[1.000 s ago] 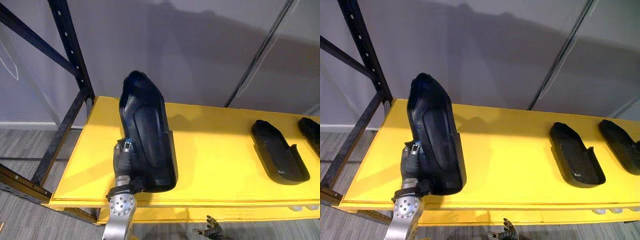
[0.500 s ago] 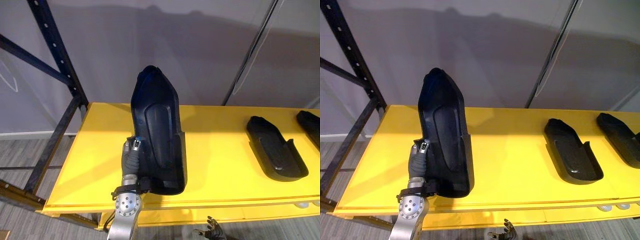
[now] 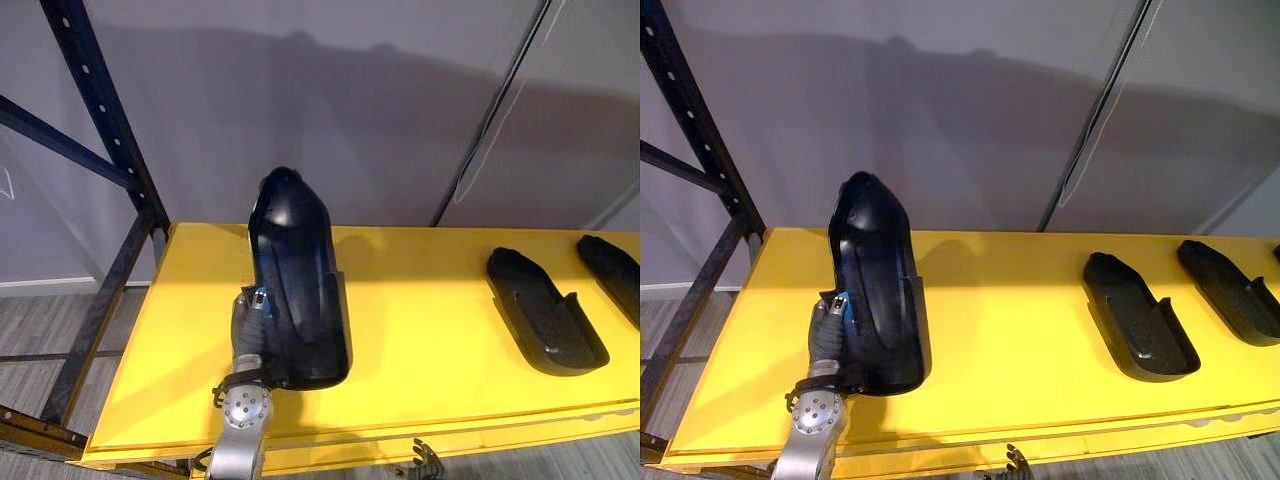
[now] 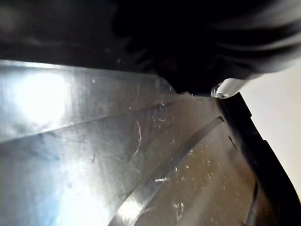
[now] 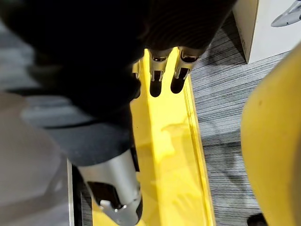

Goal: Walk over and take plastic housings, then place them on the shelf

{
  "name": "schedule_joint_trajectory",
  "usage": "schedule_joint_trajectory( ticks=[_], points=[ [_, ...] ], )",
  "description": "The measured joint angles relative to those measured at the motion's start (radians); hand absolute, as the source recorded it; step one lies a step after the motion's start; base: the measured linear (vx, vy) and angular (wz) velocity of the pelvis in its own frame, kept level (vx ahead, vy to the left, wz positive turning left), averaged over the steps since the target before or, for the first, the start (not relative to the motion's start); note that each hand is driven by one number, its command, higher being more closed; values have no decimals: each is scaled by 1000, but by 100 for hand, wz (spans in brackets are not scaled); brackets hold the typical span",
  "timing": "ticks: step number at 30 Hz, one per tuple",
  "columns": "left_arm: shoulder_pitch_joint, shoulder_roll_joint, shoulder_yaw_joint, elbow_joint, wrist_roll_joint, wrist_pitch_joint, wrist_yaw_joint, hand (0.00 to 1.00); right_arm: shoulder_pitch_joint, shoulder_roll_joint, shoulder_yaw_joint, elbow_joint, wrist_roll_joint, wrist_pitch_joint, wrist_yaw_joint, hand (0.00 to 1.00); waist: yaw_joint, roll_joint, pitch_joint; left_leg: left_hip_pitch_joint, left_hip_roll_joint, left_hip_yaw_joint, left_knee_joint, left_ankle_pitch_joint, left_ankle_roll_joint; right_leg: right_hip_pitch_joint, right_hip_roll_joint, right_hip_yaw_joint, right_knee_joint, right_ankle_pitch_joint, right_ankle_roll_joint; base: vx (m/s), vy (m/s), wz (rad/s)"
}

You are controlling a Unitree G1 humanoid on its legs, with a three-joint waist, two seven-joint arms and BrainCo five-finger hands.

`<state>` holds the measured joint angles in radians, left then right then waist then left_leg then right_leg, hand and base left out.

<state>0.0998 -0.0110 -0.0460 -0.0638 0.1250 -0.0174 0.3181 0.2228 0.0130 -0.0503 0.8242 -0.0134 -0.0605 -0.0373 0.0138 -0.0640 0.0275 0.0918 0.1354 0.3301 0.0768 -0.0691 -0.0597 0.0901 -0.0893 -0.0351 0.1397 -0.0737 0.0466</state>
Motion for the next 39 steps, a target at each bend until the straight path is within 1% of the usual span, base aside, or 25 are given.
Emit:
schedule_joint_trajectory(
  ticks=[3,4,5,7,8,10,11,13,16,17,23,24,26,28,32,39],
  points=[
    [-52,26,53,80,-1,21,7,100,-12,-7,0,17,-1,0,2,0,-5,5,-4,3,-6,-1,-50,40,-6,-3,3,-1,-20,1,0,-92,-55,-3],
    [-69,33,72,108,-1,33,7,100,-24,-11,-3,30,-2,1,6,0,-16,6,-3,6,-11,-2,-78,62,-6,-6,4,-2,-26,1,0,-166,-65,1],
    [-79,36,90,134,-2,42,7,100,-31,-19,-8,32,-5,1,10,0,-24,17,-1,16,-14,-3,-110,80,-7,-11,9,-2,-28,1,0,-183,-58,-1],
    [-98,38,105,175,-1,57,6,100,-33,-32,-8,31,-5,3,17,0,-27,34,-2,25,-18,-3,-157,106,-9,-24,15,-2,-31,0,0,-183,-28,-11],
    [-113,42,117,204,-2,63,6,100,-36,-36,-7,31,-5,4,21,0,-28,35,0,24,-23,-4,-164,115,-9,-22,13,-2,-49,0,0,-199,-25,-14],
    [-136,42,135,237,0,74,6,100,-37,-36,-8,31,-5,4,22,0,-35,38,3,23,-30,-4,-169,121,-9,-22,7,-2,-67,-9,4,-239,-18,-7],
    [-149,43,142,260,1,82,6,100,-39,-38,-8,24,-5,4,24,0,-48,43,6,23,-30,-8,-169,125,-11,-26,7,-2,-62,-14,3,-245,-12,4],
    [-166,43,148,289,19,93,5,100,-41,-37,-7,24,-5,4,29,0,-58,43,5,18,-32,-28,-169,127,-12,-27,10,-2,-59,-18,10,-188,-2,10],
    [-202,43,157,329,40,102,5,100,-41,-38,-8,25,-5,4,30,0,-59,42,2,-2,-37,-48,-170,127,-12,-39,15,14,-70,-18,11,-114,13,6],
    [-221,43,170,357,40,103,5,0,-41,-39,-8,25,-5,4,30,0,-59,42,3,-6,-40,-55,-169,126,-12,-38,19,29,-81,-18,10,-66,29,-1],
    [-301,58,199,446,58,107,13,0,-44,-38,-9,32,-5,4,32,0,-63,38,-1,-9,-59,-59,-169,124,-8,-38,15,64,-97,-13,3,19,35,-4],
    [-314,63,206,453,59,106,15,0,-52,-38,-11,45,-5,4,34,0,-71,34,-3,-10,-65,-64,-169,122,-6,-37,15,77,-97,-5,-7,78,15,9],
    [-331,63,215,461,60,106,26,0,-64,-37,-15,64,-6,4,39,0,-74,31,-6,-9,-66,-65,-169,119,-2,-36,14,80,-98,1,-8,97,6,3],
    [-356,72,216,470,58,104,34,0,-68,-37,-19,71,-6,3,39,0,-74,27,-5,-6,-66,-65,-166,121,1,-28,16,81,-103,4,-5,114,-9,-1],
    [-398,103,216,500,55,100,41,0,-75,-39,-20,80,-6,1,40,0,-87,17,-3,1,-59,-60,-164,120,0,-9,24,81,-121,7,-9,76,-29,-3],
    [-417,104,213,514,33,97,48,0,-91,-51,-20,101,-6,1,40,0,-106,10,2,18,-53,-54,-164,119,-1,7,28,81,-128,15,-22,-20,-21,-5]
  ],
)
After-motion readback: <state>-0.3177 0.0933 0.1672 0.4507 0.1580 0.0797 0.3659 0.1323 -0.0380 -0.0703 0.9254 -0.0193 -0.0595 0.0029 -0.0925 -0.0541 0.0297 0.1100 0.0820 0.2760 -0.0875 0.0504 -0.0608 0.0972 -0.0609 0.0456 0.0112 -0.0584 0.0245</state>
